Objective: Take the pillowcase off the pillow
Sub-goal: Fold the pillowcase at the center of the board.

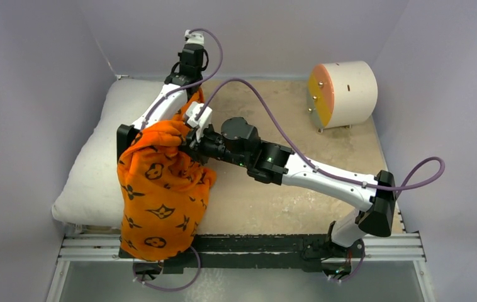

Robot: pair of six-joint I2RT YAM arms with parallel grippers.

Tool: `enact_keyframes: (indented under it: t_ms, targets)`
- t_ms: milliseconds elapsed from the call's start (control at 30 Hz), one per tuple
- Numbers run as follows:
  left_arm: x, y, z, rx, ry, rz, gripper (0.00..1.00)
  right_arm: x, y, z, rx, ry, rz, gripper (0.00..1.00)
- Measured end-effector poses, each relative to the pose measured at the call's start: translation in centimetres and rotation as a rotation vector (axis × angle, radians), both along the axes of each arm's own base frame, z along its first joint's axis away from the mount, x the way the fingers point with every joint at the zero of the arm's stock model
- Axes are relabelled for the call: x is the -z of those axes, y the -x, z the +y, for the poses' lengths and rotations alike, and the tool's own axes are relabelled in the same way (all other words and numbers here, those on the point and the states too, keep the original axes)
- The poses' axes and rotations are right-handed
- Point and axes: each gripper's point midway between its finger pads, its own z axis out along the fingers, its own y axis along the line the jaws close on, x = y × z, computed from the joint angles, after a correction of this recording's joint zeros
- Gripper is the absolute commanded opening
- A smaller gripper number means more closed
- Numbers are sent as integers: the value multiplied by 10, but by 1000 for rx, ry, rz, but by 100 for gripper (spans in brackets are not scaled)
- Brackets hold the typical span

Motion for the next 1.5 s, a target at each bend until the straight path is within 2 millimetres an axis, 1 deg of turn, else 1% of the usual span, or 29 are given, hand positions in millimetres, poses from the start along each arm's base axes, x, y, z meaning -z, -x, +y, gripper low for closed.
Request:
enact_keyframes:
  t_ms: [133, 167, 200, 267, 300, 333, 367, 433, 500, 567, 600, 633, 700, 767, 867, 933, 1000, 1067, 1100, 1133, 1167, 1233, 1267, 1333, 1367, 1400, 1433, 1467, 1500]
  targets:
    - [-5, 1, 1, -3, -2, -7, 0, 2, 2, 0, -2, 3, 12, 0]
    - [-5, 2, 2, -8, -5, -6, 0, 2, 3, -3, 0, 2, 16, 0]
    - [-5, 2, 4, -12, -7, -4, 0, 5, 5, -9, 7, 7, 21, 0]
    - [-6, 5, 9, -26, -14, 4, 0, 13, 9, -35, 42, 25, 32, 0]
    - [-7, 6, 12, -31, -14, 7, 0, 14, 9, -47, 62, 27, 34, 0]
    - [-8, 8, 17, -39, -13, 11, 0, 15, 9, -64, 85, 30, 37, 0]
    - [-11, 9, 22, -50, -9, 12, 0, 13, 6, -83, 115, 29, 38, 0]
    - [-22, 14, 35, -71, 9, 4, 0, 2, -9, -123, 207, 11, 28, 0]
    - [-44, 21, 52, -99, 37, -26, 0, -14, -32, -169, 346, -20, 0, 0]
    - [-77, 29, 64, -120, 78, -86, 0, -28, -54, -207, 478, -36, -38, 0]
    - [-95, 34, 67, -126, 102, -123, 0, -32, -62, -218, 524, -30, -55, 0]
    - [-117, 39, 69, -127, 126, -168, 0, -33, -71, -229, 567, -26, -63, 0]
    - [-166, 53, 67, -112, 190, -269, 0, -36, -97, -250, 658, 6, -86, 0]
    - [-208, 70, 64, -87, 245, -359, 0, -39, -121, -262, 721, 44, -104, 0]
    - [-263, 105, 63, -49, 321, -478, 0, -43, -158, -271, 797, 120, -137, 0]
    - [-289, 125, 65, -32, 353, -536, 0, -53, -173, -271, 826, 148, -174, 0]
    - [-310, 144, 67, -15, 381, -588, 0, -67, -181, -275, 858, 163, -223, 0]
    - [-321, 159, 68, 0, 394, -616, 0, -80, -182, -280, 884, 168, -269, 0]
    - [-321, 165, 69, 5, 401, -622, 0, -88, -181, -284, 901, 165, -294, 0]
    - [-317, 170, 69, 8, 407, -618, 0, -95, -180, -289, 921, 159, -316, 0]
    - [-308, 174, 70, 7, 411, -606, 0, -101, -178, -294, 941, 155, -332, 0]
    - [-284, 178, 69, 3, 414, -566, 0, -106, -171, -304, 969, 133, -345, 0]
    - [-266, 179, 69, -1, 418, -540, 0, -104, -166, -308, 972, 125, -340, 0]
    - [-212, 181, 67, -15, 420, -442, 0, -84, -149, -314, 961, 94, -292, 0]
    - [-181, 181, 66, -23, 422, -386, 0, -73, -142, -315, 948, 87, -264, 0]
    - [-147, 183, 65, -33, 424, -323, 0, -55, -134, -313, 918, 68, -224, 0]
    - [-118, 186, 64, -44, 425, -265, 0, -34, -125, -309, 884, 60, -178, 0]
    - [-83, 191, 64, -58, 424, -197, 0, -8, -116, -305, 848, 62, -121, 4]
    - [-46, 198, 64, -75, 422, -121, 0, 20, -107, -300, 810, 72, -60, 13]
